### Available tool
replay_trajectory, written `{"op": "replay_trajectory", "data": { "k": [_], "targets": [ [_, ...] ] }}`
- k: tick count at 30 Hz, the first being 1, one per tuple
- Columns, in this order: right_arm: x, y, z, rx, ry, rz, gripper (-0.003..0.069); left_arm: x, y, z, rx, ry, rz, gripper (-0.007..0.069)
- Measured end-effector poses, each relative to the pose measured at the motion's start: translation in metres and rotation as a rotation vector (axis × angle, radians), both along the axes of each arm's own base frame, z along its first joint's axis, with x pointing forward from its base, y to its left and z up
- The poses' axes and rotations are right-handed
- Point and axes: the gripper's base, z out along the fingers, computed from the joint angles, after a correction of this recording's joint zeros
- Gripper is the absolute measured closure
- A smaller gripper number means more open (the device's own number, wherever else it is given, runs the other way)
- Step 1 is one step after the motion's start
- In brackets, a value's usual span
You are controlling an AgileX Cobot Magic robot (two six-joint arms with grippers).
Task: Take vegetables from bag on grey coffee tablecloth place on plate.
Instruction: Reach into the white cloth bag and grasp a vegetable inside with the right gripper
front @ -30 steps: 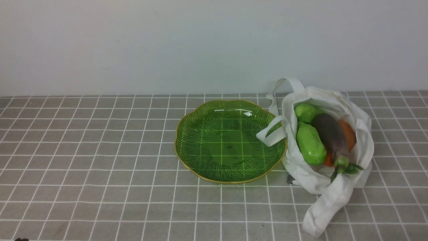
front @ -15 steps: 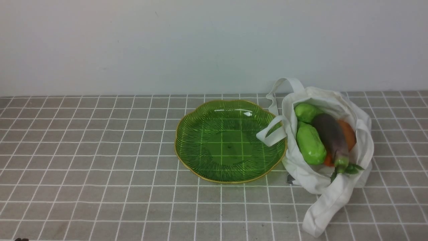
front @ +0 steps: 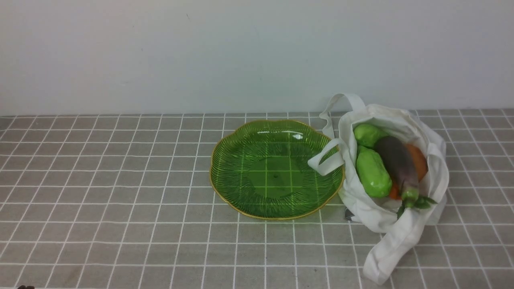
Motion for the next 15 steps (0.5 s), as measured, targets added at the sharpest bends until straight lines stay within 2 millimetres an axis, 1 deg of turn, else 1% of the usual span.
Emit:
{"op": "replay_trajectory", "data": {
  "k": [11,12,14,15],
  "targets": [
    [0.0002,0.0,0.0005,0.01,-0.009,-0.002,0.0674,0.0,0.0,0.0,0.0,0.0,0.0,0.0629],
    [0.0003,0.0006,0.0009,0.045,-0.014,-0.003,0.0674,0.0,0.0,0.0,0.0,0.0,0.0,0.0629],
    [0.0009,0.0038,0.0016,0.254,-0.027,-0.01,0.0674,0.0,0.0,0.0,0.0,0.0,0.0,0.0629],
    [0.001,0.004,0.0023,0.281,-0.033,-0.012,0.0674,0.0,0.0,0.0,0.0,0.0,0.0,0.0629]
  ]
}}
